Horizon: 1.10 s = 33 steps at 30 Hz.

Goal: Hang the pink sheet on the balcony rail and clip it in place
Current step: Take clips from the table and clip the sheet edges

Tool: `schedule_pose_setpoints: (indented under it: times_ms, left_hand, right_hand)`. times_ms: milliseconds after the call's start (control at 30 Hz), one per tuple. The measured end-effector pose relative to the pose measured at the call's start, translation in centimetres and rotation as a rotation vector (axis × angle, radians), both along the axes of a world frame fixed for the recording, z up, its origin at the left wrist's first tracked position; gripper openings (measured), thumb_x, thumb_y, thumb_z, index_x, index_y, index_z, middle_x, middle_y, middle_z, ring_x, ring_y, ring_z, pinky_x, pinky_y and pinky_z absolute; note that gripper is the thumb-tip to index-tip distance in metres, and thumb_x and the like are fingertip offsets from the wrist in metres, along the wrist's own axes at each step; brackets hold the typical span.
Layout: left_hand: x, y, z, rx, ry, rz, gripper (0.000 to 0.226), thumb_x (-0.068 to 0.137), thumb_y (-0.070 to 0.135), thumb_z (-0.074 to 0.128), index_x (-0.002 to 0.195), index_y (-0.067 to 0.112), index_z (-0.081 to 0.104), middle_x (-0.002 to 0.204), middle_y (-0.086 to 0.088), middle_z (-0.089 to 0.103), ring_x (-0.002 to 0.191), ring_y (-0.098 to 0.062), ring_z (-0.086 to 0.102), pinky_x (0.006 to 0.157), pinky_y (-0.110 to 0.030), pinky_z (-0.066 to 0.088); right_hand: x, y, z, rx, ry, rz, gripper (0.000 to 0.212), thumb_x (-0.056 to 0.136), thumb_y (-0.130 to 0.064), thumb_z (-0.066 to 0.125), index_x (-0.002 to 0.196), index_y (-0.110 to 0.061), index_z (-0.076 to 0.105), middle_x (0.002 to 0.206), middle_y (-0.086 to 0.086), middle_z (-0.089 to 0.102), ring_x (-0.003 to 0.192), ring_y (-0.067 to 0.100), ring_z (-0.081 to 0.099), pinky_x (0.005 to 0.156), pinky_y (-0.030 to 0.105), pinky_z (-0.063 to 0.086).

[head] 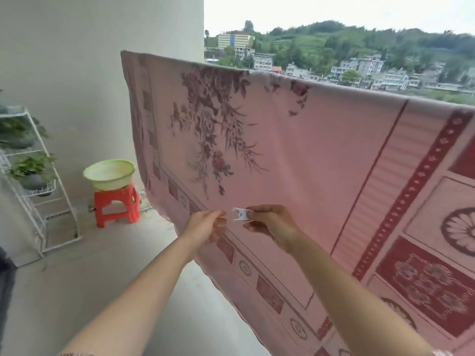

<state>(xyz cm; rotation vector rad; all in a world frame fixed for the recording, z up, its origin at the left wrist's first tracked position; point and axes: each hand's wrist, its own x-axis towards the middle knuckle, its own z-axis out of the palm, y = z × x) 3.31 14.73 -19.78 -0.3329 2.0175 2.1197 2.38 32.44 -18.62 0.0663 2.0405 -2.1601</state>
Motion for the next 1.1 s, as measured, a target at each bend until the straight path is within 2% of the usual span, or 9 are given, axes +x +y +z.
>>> schedule_pose_setpoints:
  times_ms: [133, 200, 300, 433, 633, 700, 867, 967, 1100]
  left_hand:
    - [-9.4, -5.0, 2.0, 0.060, 0.014, 0.073, 0.026, 0.097, 0.029, 0.048, 0.100, 0.012, 0.067, 0.081, -0.001, 0.070, 0.061, -0.011, 0.064, 0.060, -0.026, 0.042]
    - [-13.3, -7.7, 2.9, 0.065, -0.004, 0.082, 0.031, 0.097, 0.035, 0.048, 0.097, 0.012, 0.068, 0.077, -0.001, 0.071, 0.059, -0.012, 0.064, 0.059, -0.025, 0.041]
    - [-18.6, -12.2, 4.1, 0.057, -0.067, 0.071, 0.044, 0.093, 0.051, 0.048, 0.094, 0.013, 0.069, 0.088, -0.008, 0.073, 0.070, -0.019, 0.062, 0.059, -0.025, 0.044]
    - [-25.8, -19.6, 4.5, 0.063, -0.101, 0.102, 0.052, 0.082, 0.062, 0.056, 0.096, 0.014, 0.069, 0.083, -0.007, 0.074, 0.062, -0.015, 0.060, 0.053, -0.021, 0.045]
    - [-37.1, -32.7, 3.5, 0.069, -0.068, 0.125, 0.042, 0.077, 0.055, 0.067, 0.083, 0.014, 0.070, 0.070, -0.001, 0.070, 0.057, -0.011, 0.058, 0.050, -0.019, 0.042]
    - [-40.7, -37.3, 3.5, 0.059, -0.065, 0.101, 0.036, 0.078, 0.051, 0.068, 0.082, 0.015, 0.069, 0.067, 0.001, 0.069, 0.059, -0.011, 0.058, 0.051, -0.018, 0.042]
    - [-50.3, -48.9, 4.5, 0.043, -0.069, 0.035, 0.030, 0.078, 0.038, 0.073, 0.092, 0.012, 0.068, 0.083, -0.005, 0.072, 0.067, -0.013, 0.062, 0.052, -0.021, 0.048]
    - [-55.8, -54.1, 4.7, 0.067, -0.091, 0.037, 0.027, 0.079, 0.033, 0.073, 0.097, 0.012, 0.068, 0.090, -0.007, 0.071, 0.072, -0.014, 0.063, 0.063, -0.024, 0.049]
    - [-63.6, -59.5, 3.9, 0.080, -0.064, 0.145, 0.027, 0.076, 0.032, 0.077, 0.093, 0.012, 0.070, 0.090, -0.005, 0.072, 0.075, -0.013, 0.063, 0.063, -0.024, 0.047]
  right_hand:
    - [-10.5, -4.8, 2.0, 0.021, 0.084, 0.024, 0.020, 0.078, 0.002, 0.072, 0.096, 0.010, 0.069, 0.082, 0.022, 0.067, 0.064, 0.021, 0.064, 0.065, 0.022, 0.056]
    - [-15.4, -7.7, 2.8, 0.035, 0.105, 0.052, 0.021, 0.076, 0.001, 0.075, 0.095, 0.006, 0.071, 0.078, 0.019, 0.066, 0.064, 0.022, 0.061, 0.069, 0.028, 0.052]
    - [-21.8, -12.8, 3.8, 0.071, 0.137, 0.112, 0.021, 0.074, 0.005, 0.074, 0.094, -0.001, 0.071, 0.083, 0.014, 0.066, 0.070, 0.020, 0.061, 0.064, 0.021, 0.051]
    - [-29.2, -20.6, 4.4, 0.093, 0.189, 0.185, 0.030, 0.075, 0.005, 0.074, 0.104, 0.002, 0.069, 0.086, 0.010, 0.068, 0.073, 0.015, 0.064, 0.062, 0.014, 0.051]
    - [-41.0, -33.2, 3.5, 0.152, 0.264, 0.267, 0.023, 0.074, 0.007, 0.075, 0.087, -0.011, 0.070, 0.089, 0.014, 0.070, 0.077, 0.019, 0.065, 0.077, 0.024, 0.053]
    - [-44.7, -37.6, 3.2, 0.144, 0.273, 0.259, 0.023, 0.073, 0.009, 0.074, 0.087, -0.009, 0.069, 0.087, 0.014, 0.070, 0.077, 0.020, 0.064, 0.074, 0.023, 0.053]
    - [-53.9, -48.4, 4.3, 0.185, 0.285, 0.253, 0.027, 0.073, 0.011, 0.073, 0.099, 0.009, 0.067, 0.081, 0.015, 0.066, 0.062, 0.010, 0.061, 0.060, 0.014, 0.050]
    - [-59.3, -53.4, 4.8, 0.281, 0.299, 0.282, 0.030, 0.072, 0.007, 0.076, 0.101, 0.004, 0.068, 0.083, 0.014, 0.068, 0.067, 0.012, 0.062, 0.063, 0.015, 0.052]
    - [-67.9, -58.4, 5.1, 0.425, 0.334, 0.268, 0.040, 0.071, -0.006, 0.081, 0.109, -0.004, 0.068, 0.094, 0.010, 0.071, 0.083, 0.019, 0.067, 0.073, 0.022, 0.055]
